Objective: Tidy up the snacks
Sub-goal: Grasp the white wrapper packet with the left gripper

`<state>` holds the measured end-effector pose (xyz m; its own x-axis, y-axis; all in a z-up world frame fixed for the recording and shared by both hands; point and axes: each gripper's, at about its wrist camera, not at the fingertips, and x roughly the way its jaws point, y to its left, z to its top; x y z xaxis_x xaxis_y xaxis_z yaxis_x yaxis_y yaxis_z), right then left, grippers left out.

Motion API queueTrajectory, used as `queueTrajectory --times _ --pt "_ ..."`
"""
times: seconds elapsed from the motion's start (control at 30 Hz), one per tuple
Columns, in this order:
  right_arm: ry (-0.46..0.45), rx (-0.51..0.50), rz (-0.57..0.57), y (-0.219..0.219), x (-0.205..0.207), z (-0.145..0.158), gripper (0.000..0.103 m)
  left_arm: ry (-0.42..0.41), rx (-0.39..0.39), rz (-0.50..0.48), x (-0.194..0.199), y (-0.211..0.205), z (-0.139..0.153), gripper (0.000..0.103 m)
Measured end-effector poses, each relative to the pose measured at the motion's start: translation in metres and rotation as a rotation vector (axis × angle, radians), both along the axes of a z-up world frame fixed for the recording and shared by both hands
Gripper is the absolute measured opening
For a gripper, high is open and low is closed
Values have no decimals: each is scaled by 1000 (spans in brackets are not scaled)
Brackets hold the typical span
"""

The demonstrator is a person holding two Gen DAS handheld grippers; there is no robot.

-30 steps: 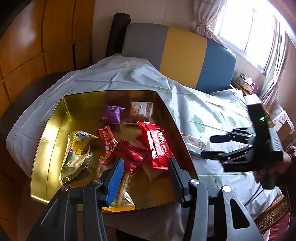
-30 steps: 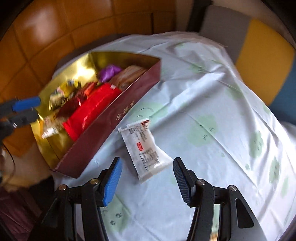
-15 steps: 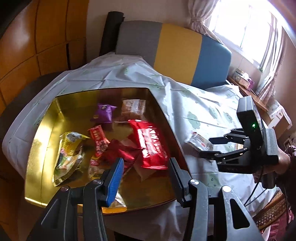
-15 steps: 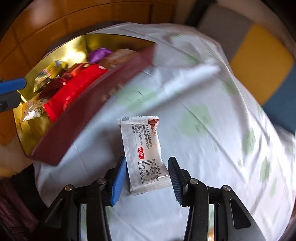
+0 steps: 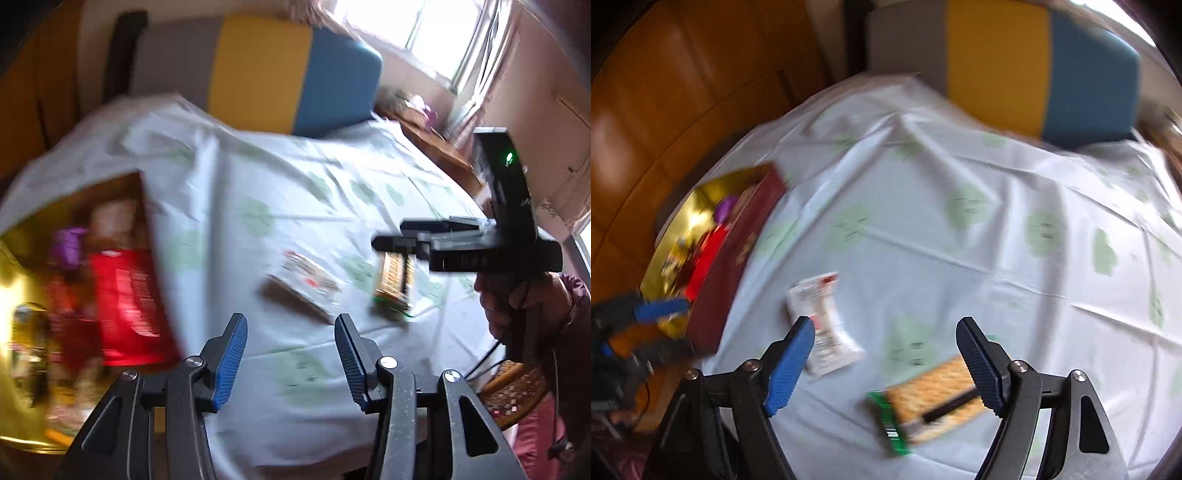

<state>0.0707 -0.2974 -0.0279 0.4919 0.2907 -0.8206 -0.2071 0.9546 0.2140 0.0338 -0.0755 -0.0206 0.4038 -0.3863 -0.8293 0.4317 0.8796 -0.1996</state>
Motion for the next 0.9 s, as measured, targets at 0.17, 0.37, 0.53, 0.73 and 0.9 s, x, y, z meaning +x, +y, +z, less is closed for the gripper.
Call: queueTrajectory --times 0.17,0.37,0.53,0.73,0.9 --pt "15 17 -207 -43 10 -3 80 195 -47 60 29 -29 -31 50" --pt "55 127 -344 -77 13 -3 80 301 -73 196 55 -39 -57 52" --pt "39 140 -346 -74 16 2 82 301 -54 229 69 -52 -65 57" --pt "23 140 -336 -68 16 4 82 247 40 180 84 -79 -67 57" --pt "24 145 -361 -73 17 3 82 141 189 82 78 -103 -71 57"
